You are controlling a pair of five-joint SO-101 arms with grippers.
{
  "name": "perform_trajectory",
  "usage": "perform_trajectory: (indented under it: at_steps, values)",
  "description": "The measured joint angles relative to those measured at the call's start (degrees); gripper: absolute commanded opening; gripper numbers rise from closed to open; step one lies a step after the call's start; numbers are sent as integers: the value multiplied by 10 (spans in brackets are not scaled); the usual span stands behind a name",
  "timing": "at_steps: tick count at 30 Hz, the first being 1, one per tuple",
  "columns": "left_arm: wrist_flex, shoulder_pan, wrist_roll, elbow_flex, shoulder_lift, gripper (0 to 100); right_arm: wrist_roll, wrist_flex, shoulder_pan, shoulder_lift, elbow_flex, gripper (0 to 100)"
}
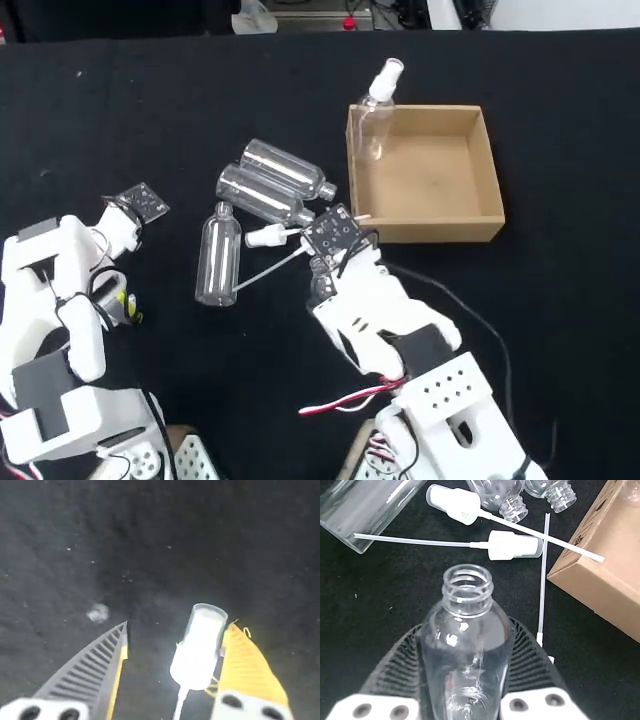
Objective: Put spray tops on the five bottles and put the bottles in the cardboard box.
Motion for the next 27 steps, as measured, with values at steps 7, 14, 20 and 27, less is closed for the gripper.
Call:
perform_trajectory:
  at_steps: [7,14,20,27]
  values:
    - [-1,-9,28,7,0,83,0,0,0,0,0,11]
    - [62,-65,105,-43,-37,91,0,0,0,0,0,11]
    - [70,-168,248,-81,-66,95,0,0,0,0,0,11]
    - [77,-227,320,-80,-66,95,0,0,0,0,0,11]
